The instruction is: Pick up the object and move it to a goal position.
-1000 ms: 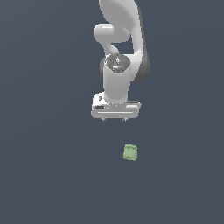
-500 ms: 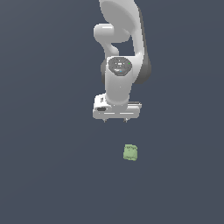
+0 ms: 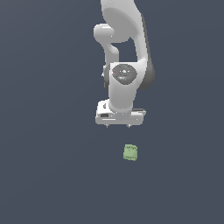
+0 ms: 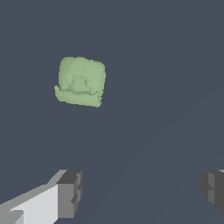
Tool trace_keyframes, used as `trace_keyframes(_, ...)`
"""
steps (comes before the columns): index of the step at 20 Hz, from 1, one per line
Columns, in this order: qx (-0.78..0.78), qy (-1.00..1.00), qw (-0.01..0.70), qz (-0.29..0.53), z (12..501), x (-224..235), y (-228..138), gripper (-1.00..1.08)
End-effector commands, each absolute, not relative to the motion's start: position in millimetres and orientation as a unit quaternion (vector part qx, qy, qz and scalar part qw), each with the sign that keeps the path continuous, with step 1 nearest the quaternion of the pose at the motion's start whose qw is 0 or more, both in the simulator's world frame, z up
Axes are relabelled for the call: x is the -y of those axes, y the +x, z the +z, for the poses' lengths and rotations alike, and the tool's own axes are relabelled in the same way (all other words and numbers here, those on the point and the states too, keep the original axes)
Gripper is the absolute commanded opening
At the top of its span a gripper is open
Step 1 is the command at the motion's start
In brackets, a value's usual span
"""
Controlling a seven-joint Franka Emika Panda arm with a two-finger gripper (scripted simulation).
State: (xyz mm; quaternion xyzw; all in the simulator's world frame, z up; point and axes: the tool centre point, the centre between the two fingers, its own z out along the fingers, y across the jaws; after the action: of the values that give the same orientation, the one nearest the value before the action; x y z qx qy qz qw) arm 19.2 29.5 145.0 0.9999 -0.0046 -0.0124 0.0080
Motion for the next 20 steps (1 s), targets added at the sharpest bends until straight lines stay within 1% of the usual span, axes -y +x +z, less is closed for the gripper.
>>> trace_keyframes(1,0.011,1.000,0.008,-0.011,140.4,-35.4,29.5,1.00)
trace_keyframes(11,0.047,0.999,0.004,-0.004,112.7,-67.9,78.5,1.00)
trace_keyframes(20,0.068,0.998,0.001,-0.001,94.0,-87.7,101.7,1.00)
